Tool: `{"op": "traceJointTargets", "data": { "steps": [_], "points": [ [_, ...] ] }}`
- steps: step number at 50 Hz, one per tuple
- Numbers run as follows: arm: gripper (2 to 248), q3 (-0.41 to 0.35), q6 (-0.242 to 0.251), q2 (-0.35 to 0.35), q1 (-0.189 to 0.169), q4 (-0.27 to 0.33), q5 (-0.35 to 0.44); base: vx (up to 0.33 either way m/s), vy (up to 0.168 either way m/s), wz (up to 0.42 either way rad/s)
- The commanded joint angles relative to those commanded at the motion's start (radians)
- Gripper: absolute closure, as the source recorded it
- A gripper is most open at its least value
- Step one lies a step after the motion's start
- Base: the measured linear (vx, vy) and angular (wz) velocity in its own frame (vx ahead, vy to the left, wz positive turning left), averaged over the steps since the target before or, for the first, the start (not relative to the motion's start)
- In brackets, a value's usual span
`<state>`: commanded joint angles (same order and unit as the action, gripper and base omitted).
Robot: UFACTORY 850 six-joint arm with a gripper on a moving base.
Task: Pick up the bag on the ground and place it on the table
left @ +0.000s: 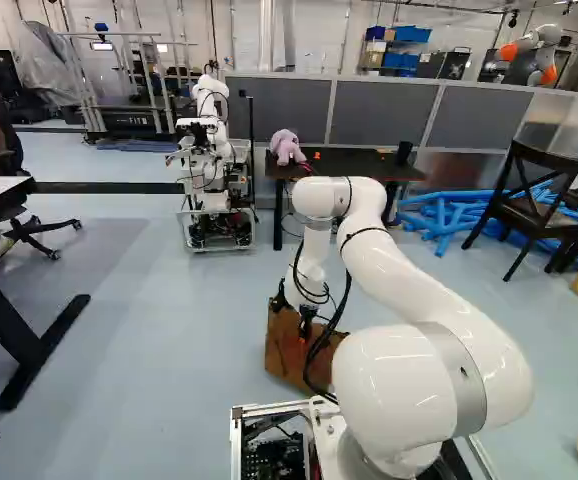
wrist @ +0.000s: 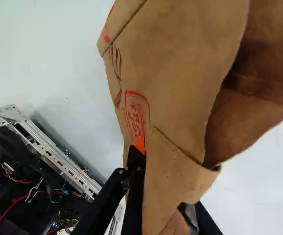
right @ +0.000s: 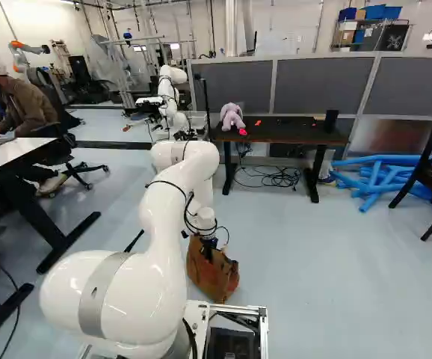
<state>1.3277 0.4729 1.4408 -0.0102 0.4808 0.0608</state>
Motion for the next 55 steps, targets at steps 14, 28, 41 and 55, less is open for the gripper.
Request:
{"op": "traceJointTargets", "data": {
  "steps": [14, 28, 41, 55],
  "points": [
    [229, -0.05, 0.0, -0.054, 0.001, 0.0, 0.0, 0.0, 0.0, 0.0],
    [229, -0.12, 0.0, -0.112, 0.026, 0.0, 0.0, 0.0, 0.0, 0.0],
    [229, -0.203, 0.0, -0.169, 0.059, 0.0, 0.006, 0.0, 0.0, 0.0],
    [229, -0.291, 0.0, -0.229, 0.081, -0.011, 0.051, 0.0, 0.0, 0.0]
  ]
}}
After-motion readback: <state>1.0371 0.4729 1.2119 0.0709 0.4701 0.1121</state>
